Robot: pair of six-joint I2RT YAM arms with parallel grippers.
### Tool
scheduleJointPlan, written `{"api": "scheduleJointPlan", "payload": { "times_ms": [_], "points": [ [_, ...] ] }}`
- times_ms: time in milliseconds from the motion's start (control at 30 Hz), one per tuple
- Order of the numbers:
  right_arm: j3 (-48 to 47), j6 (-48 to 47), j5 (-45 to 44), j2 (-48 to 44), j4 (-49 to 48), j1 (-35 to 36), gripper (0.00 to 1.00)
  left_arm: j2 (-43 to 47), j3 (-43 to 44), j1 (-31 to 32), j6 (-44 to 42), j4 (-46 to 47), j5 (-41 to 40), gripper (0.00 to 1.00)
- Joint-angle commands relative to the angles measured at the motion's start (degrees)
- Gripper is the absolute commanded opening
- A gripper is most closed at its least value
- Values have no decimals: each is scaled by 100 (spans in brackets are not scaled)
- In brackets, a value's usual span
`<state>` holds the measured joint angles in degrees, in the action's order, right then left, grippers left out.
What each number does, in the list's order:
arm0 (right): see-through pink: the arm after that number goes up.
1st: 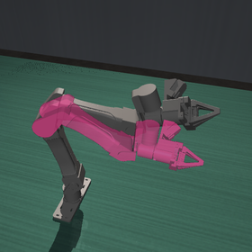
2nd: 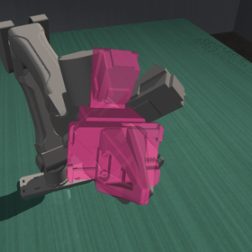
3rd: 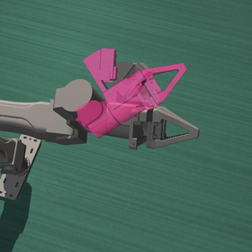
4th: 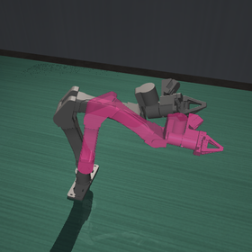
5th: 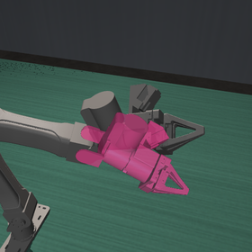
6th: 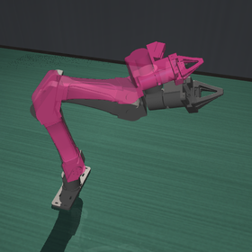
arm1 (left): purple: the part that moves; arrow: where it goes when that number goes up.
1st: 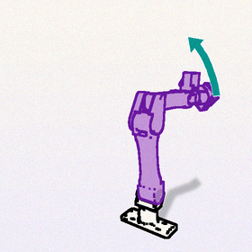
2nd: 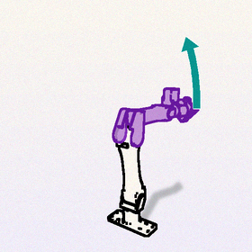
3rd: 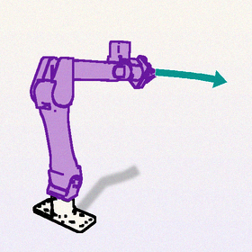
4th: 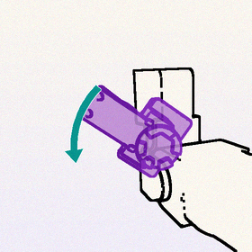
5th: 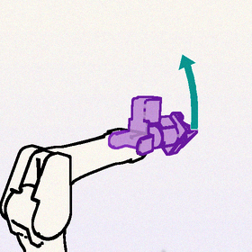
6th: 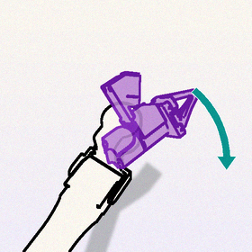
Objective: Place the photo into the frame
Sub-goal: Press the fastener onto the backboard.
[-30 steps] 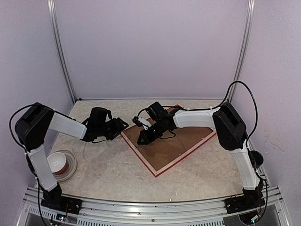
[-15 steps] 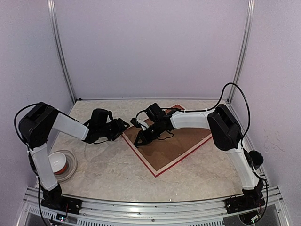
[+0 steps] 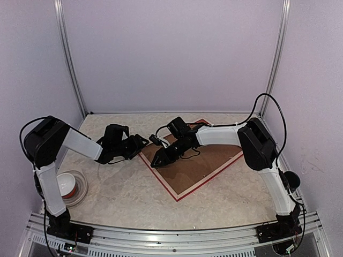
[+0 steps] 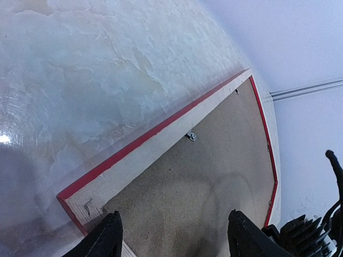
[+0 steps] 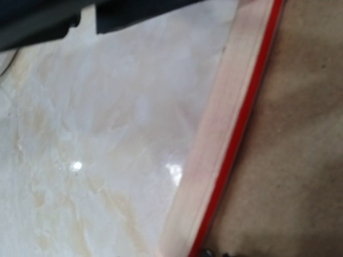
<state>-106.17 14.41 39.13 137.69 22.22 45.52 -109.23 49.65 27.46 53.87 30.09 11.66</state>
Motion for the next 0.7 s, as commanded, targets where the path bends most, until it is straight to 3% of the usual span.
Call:
{"api": "scheduleJointPlan", "payload": {
  "times_ms": [0, 200, 367, 667],
  "points": [
    [56, 216, 320, 329, 417, -121, 41, -211, -41, 49, 38, -179, 81, 67],
    [-104, 135, 575, 408, 453, -115, 44, -255, -41, 72, 31, -160, 94, 67],
    [-51, -30, 224, 301, 374, -113, 50, -356, -19, 129, 76, -65, 135, 67],
    [10, -155, -124, 194, -11, -70, 52, -488, 19, 189, 107, -39, 166, 66]
  ]
}}
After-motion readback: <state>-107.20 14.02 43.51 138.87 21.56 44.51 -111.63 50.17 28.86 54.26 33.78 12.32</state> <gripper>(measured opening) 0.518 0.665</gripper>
